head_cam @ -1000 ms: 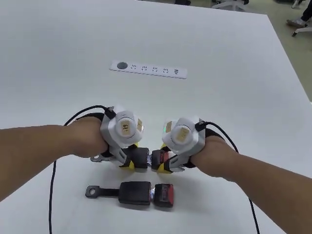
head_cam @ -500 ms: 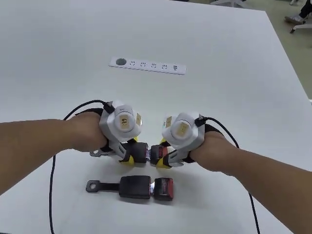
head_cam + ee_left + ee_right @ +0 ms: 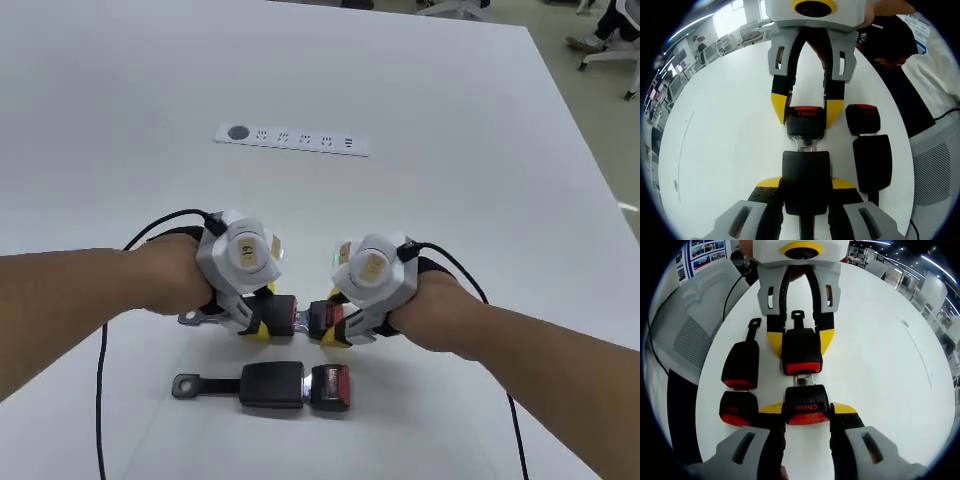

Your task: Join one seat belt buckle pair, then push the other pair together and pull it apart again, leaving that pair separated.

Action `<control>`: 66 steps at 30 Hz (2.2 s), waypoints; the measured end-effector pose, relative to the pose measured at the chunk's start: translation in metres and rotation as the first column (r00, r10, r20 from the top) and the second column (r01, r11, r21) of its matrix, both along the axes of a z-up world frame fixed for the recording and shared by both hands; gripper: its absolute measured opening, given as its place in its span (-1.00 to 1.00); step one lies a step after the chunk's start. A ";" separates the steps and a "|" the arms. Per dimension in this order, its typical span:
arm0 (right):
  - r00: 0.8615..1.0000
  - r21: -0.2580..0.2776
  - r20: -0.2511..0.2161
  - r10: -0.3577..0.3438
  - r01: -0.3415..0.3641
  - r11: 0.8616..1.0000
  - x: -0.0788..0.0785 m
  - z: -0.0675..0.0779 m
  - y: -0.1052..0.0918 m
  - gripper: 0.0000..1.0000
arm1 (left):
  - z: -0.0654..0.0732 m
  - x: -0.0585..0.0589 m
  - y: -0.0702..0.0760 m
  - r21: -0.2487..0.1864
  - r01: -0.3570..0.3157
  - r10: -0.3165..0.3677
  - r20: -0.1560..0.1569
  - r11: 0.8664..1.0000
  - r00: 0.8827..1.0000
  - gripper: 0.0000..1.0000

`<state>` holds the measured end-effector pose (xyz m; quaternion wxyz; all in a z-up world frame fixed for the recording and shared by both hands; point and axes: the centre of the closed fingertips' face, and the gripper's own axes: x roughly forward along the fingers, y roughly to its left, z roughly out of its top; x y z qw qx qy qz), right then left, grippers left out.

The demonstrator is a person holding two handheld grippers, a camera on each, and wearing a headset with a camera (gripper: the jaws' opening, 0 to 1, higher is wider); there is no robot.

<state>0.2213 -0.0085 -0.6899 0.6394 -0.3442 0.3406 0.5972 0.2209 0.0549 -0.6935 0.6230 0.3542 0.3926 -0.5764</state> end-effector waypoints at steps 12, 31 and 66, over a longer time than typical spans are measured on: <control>1.000 0.004 0.016 -0.023 0.023 1.000 0.000 0.001 -0.007 -0.35 | 0.000 -0.002 -0.001 -0.003 0.000 0.000 0.000 1.000 1.000 -0.31; 0.993 -0.007 0.022 -0.116 0.116 0.993 0.000 -0.002 -0.080 -0.34 | 0.001 -0.003 -0.002 -0.027 -0.018 0.018 0.006 0.999 1.000 -0.31; 0.911 0.051 0.058 -0.409 0.407 0.912 -0.013 0.023 -0.116 0.06 | 0.020 -0.007 0.021 -0.149 -0.202 0.217 0.093 0.968 0.972 -0.01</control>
